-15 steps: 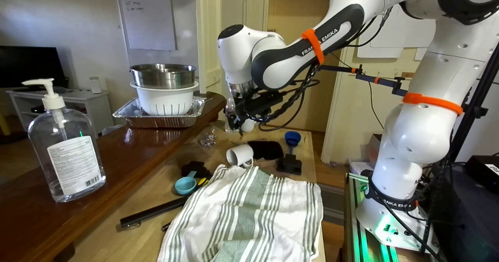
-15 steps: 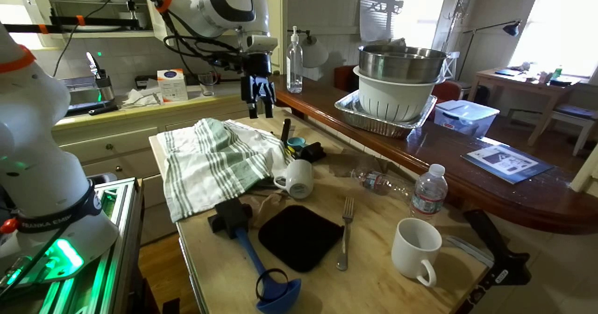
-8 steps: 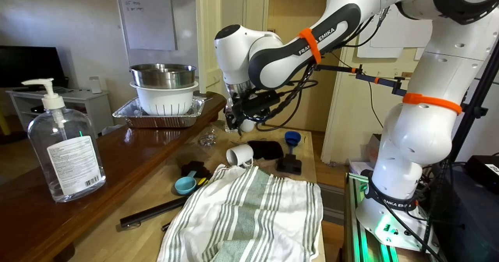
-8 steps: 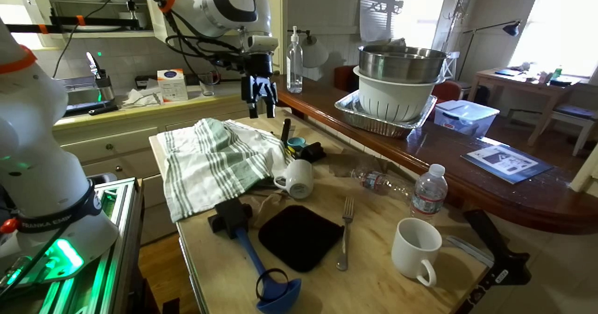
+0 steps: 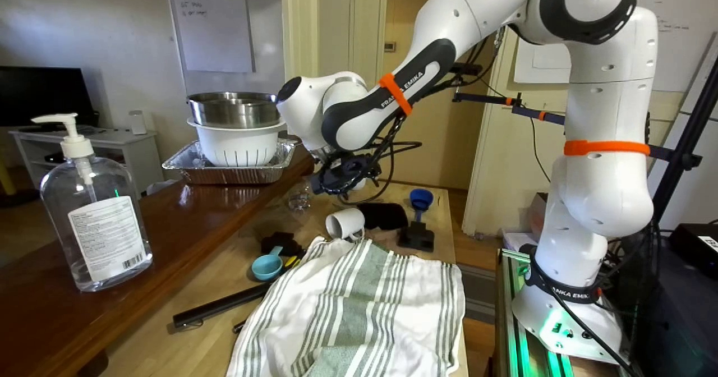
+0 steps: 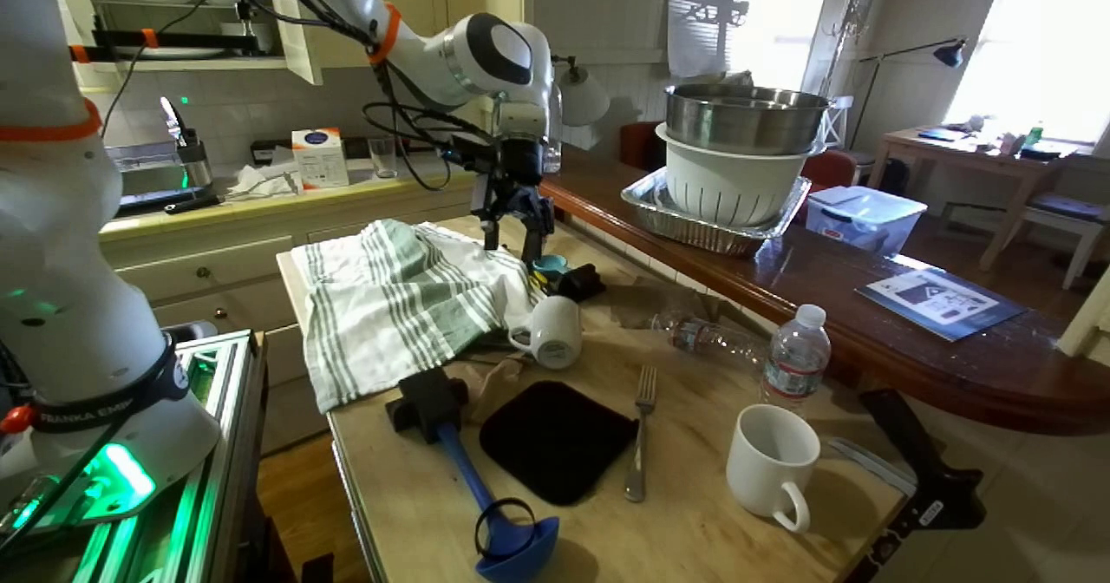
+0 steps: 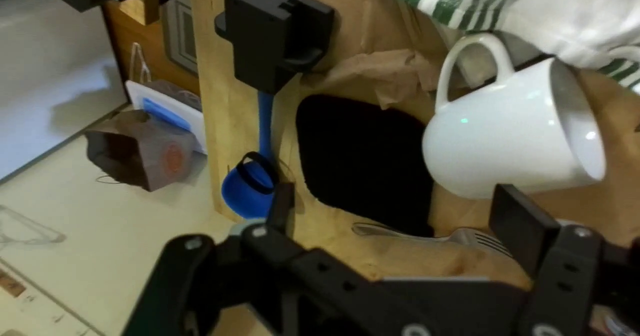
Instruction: Move one white mug to the counter
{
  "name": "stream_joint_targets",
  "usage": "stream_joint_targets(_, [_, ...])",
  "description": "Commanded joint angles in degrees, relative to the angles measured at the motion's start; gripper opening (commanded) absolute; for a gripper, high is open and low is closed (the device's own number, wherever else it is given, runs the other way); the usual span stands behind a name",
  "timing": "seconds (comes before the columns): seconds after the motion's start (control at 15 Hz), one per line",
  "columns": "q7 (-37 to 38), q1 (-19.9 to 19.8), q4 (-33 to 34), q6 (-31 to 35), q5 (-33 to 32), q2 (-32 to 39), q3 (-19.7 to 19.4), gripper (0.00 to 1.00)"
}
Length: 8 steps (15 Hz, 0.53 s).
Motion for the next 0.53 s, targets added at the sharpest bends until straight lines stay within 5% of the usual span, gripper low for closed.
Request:
stream_joint_targets(0.0, [1.61, 3.99, 7.72, -7.69, -2.81, 8.86, -3.36, 1.0])
stream_joint_targets(0.47, [-4.46, 8.22, 15.61, -12.65, -4.96, 17.62, -5.9, 1.0])
